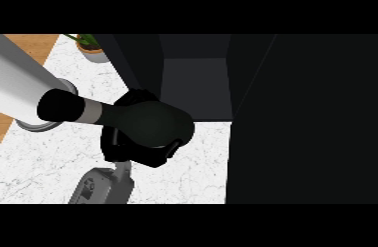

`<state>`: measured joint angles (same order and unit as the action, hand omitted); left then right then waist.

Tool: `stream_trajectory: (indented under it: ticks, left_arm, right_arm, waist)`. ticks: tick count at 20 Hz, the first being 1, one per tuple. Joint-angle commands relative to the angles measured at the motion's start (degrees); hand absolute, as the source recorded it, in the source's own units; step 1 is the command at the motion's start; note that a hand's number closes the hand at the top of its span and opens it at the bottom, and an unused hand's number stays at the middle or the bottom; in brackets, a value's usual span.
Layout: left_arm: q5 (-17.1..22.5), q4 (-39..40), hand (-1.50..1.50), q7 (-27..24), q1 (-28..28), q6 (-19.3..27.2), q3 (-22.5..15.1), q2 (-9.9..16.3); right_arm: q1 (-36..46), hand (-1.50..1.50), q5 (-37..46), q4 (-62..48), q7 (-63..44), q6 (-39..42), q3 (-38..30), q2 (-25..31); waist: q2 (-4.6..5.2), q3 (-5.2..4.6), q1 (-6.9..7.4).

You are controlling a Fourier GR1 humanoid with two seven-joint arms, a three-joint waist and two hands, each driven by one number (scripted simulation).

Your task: Pick up the wine, place it into the cabinet and close the cabinet

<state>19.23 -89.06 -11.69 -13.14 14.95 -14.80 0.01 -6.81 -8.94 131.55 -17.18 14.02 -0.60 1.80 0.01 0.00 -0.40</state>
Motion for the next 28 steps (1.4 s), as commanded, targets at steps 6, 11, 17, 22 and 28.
stream_trajectory:
  ticks: [6, 11, 17, 22, 28]
  left_arm:
    - [-2.51, 12.82, 1.50, -4.24, -6.67, 5.75, -5.55, -0.01]
    - [0.88, 18.89, 1.50, -5.55, -12.98, 11.35, -6.88, -0.01]
    - [7.62, 25.65, 1.50, -12.82, -13.76, 14.80, -11.92, -0.01]
    - [8.58, 28.86, 1.50, -15.91, -11.82, 12.13, -11.57, -0.01]
    - [15.13, 40.10, 1.50, -21.57, -16.61, 9.50, -10.81, -0.01]
  right_arm:
    - [1.63, -1.50, -4.16, 1.81, -3.00, -0.33, -3.73, 1.52]
    - [0.40, -1.50, -2.52, -1.05, 0.88, 0.85, -3.42, 0.95]
    - [3.59, -1.50, -3.47, -0.27, -2.96, 0.06, -3.55, 2.00]
    - [-3.34, -1.50, -1.81, 2.53, 0.80, 1.70, -1.55, 0.18]
    - [2.70, -1.50, -3.43, 2.01, -5.94, -1.16, -1.81, 1.01]
  waist:
    - [0.00, -0.01, 0.04]
    - [0.01, 0.00, -0.06]
    - [0.02, -0.01, -0.11]
    - [-0.02, 0.00, -0.13]
    - [0.10, -0.03, -0.29]
